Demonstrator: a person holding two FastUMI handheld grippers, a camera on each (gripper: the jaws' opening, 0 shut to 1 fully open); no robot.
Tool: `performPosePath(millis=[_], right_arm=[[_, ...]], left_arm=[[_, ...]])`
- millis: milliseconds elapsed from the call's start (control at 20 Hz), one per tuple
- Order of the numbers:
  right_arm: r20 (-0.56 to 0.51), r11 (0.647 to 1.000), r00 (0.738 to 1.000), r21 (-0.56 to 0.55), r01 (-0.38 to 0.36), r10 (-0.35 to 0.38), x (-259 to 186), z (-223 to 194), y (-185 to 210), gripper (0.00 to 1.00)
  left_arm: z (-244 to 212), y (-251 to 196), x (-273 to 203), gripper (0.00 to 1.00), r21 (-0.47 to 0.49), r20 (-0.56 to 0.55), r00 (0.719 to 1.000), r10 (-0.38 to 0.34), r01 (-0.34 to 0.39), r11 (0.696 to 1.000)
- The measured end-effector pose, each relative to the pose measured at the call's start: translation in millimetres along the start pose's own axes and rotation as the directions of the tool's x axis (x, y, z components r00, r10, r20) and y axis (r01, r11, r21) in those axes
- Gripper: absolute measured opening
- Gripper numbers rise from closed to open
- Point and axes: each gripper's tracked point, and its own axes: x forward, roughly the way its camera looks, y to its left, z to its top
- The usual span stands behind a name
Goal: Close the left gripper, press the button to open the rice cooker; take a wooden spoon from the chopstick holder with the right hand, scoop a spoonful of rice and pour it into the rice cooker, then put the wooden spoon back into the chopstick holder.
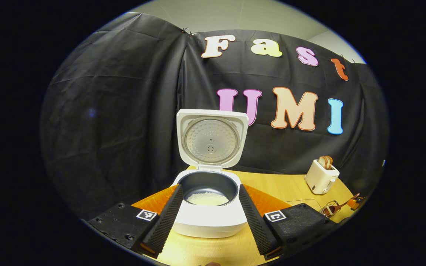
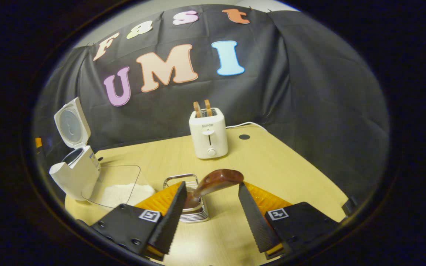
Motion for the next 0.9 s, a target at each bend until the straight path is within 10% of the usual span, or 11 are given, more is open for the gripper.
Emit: performPosePath(millis=[300,700,900], right_arm=[[0.014,0.999,0.998,-0.005,-0.053,0.053,31,6,12,0.89],[-0.01,0.998,0.998,0.003,-0.066,0.066,60,5,24,0.42],[-0.02,0.994,0.994,0.005,-0.107,0.107,68,10,38,0.34]], left_arm=[[1,8,-14,0.9,0.019,0.001,0.999,0.046,-0.046,0.999],[5,21,-29,0.9,0.046,0.013,0.995,0.099,-0.099,0.994],[6,21,-34,0.9,0.055,0.014,0.995,0.103,-0.104,0.993]])
